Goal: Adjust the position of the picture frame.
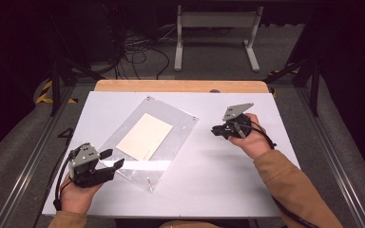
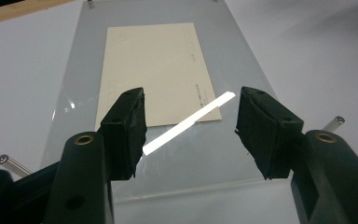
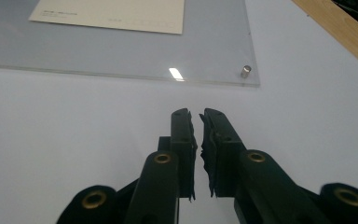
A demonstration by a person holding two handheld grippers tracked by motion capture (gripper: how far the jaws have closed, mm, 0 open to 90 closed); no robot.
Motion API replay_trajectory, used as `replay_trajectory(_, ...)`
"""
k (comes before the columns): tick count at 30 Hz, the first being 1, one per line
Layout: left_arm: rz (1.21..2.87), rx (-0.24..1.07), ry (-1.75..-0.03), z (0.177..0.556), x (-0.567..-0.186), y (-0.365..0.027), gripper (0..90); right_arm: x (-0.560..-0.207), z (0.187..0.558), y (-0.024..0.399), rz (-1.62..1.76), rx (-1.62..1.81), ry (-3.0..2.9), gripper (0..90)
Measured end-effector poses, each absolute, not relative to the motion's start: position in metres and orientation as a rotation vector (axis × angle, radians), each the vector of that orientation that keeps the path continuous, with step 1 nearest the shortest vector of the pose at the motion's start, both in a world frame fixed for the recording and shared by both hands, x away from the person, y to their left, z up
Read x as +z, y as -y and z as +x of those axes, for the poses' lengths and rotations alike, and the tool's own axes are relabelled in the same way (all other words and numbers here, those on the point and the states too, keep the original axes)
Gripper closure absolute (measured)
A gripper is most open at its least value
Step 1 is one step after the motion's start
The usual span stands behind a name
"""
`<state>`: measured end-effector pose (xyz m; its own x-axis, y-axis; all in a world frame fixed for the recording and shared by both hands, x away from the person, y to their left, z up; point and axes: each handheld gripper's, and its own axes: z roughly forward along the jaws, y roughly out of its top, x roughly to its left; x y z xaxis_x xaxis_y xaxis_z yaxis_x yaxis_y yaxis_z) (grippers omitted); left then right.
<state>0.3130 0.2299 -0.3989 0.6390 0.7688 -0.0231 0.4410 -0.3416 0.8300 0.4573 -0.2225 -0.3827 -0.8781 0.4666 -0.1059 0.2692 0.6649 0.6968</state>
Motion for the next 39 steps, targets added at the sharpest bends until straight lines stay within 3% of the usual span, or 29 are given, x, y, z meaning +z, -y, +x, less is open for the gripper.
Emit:
replay_trajectory(18,2.007,0.467,-0.964,0.298,-0.413,-0.239,41.3,-0.399,0.547,0.167,0.636,0.81,-2.784,79.5)
replay_trajectory(39,2.005,0.439,-0.939,0.3,-0.415,-0.237,41.1,-0.412,0.573,0.145,0.743,0.717,-2.783,78.0)
